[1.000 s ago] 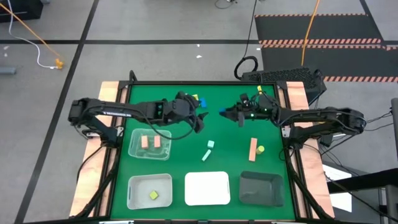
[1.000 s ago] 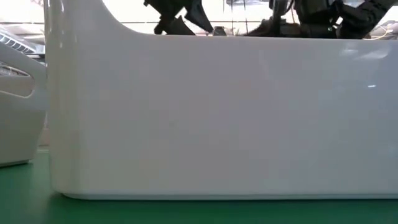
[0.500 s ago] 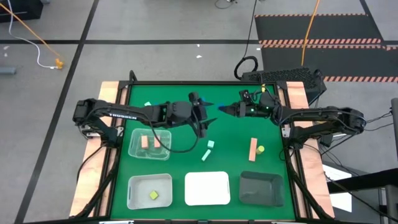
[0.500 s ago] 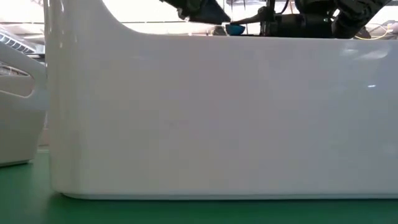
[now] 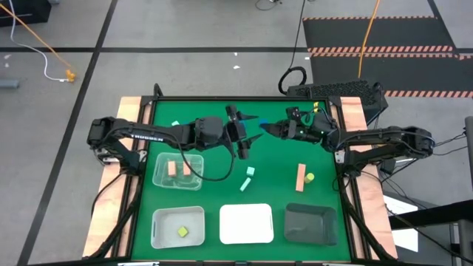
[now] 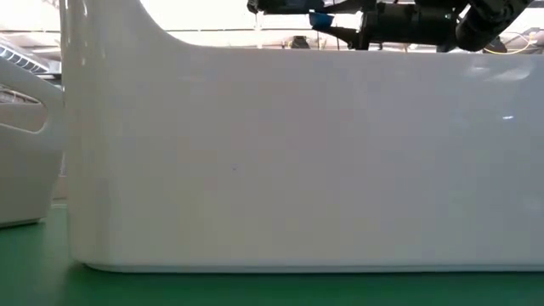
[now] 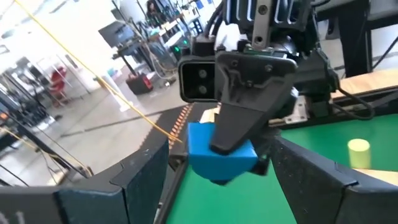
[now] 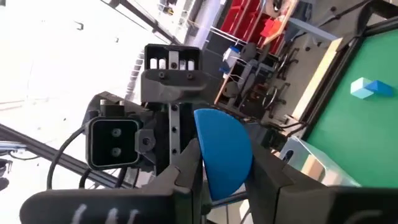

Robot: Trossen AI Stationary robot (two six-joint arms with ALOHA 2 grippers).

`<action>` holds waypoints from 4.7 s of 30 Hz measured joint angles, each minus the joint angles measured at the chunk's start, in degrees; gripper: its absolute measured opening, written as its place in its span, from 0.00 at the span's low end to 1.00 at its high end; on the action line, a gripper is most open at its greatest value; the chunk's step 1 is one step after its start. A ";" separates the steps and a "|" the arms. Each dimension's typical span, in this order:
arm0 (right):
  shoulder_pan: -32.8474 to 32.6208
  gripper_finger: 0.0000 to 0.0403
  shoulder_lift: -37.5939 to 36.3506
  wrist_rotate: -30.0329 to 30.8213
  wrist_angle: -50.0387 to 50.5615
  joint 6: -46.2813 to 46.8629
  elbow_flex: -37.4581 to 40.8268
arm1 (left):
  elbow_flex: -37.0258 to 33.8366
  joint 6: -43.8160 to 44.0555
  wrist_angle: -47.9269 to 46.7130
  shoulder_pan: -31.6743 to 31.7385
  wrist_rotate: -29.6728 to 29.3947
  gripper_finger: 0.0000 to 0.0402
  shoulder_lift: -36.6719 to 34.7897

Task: Sort & place blocks by color
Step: Put the right blue block into the white bin, then put the bottom green block into the gray bin

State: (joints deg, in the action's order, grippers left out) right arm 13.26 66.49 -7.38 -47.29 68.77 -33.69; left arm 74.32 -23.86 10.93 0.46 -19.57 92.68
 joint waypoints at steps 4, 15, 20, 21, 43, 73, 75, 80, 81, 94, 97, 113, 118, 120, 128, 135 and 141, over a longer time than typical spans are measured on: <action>-0.60 0.17 0.03 0.56 -2.06 0.40 0.00 | 0.00 -1.40 1.29 0.47 0.00 0.70 0.00; -1.05 0.17 0.09 3.10 -2.43 -0.19 -1.32 | 0.00 -1.98 2.66 1.22 1.97 0.70 0.00; -1.05 0.17 0.07 2.98 -1.11 -2.32 -3.45 | 0.00 -2.64 3.15 1.89 2.03 0.70 0.00; -1.05 0.17 0.07 2.98 -0.61 -2.57 -3.75 | 0.00 -2.89 3.14 2.01 2.03 0.70 0.00; -2.93 0.17 6.26 2.67 -6.58 0.57 -4.26 | -0.02 -4.48 3.51 2.14 2.44 0.57 0.00; 1.26 0.62 6.19 -22.95 21.73 -8.75 -4.12 | 0.20 17.54 -23.55 -2.61 -5.63 0.43 -6.60; 1.25 0.62 6.19 -22.86 28.38 -10.11 -4.09 | -0.09 23.70 -29.50 -3.42 -1.53 0.43 -8.04; 1.27 0.60 6.19 -19.75 38.59 -16.05 -4.07 | 0.00 38.78 -30.20 -6.24 11.45 0.43 -7.76; 1.27 0.60 6.19 -19.24 38.91 -18.02 -4.07 | 0.03 40.68 -29.46 -7.01 12.37 0.43 -6.97; 1.31 0.60 6.19 -5.44 32.18 -27.87 -4.13 | -0.09 59.21 -17.63 -12.99 10.50 0.43 0.40; 0.67 0.60 5.83 -11.57 31.06 -27.43 -4.15 | 0.20 65.05 -14.70 -14.61 10.63 0.43 1.69; -18.09 0.60 -4.68 6.07 59.67 -38.45 -4.19 | 0.00 97.08 -5.40 -26.83 16.07 0.43 14.46; -23.34 0.60 -5.89 13.34 73.91 -33.60 -4.17 | 0.00 102.70 -4.18 -27.22 16.94 0.43 18.19; -24.62 0.60 -5.98 15.60 78.23 -30.71 -4.07 | -0.04 104.41 -5.80 -27.02 16.81 0.43 18.45; -26.99 0.60 -6.21 19.39 87.66 -26.77 -4.11 | 0.07 106.41 -2.68 -25.28 16.64 0.46 19.02; -26.99 0.60 -6.18 19.63 87.48 -26.77 -4.13 | 0.02 106.44 -2.20 -24.64 19.97 0.80 18.97; -26.99 0.60 -7.14 19.31 91.62 -27.12 -6.86 | 0.02 106.52 3.09 -23.20 24.11 0.91 18.97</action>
State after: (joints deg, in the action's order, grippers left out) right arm -13.74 59.35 11.92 44.32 41.64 -40.56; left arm 74.35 82.66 14.02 -22.73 4.54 111.66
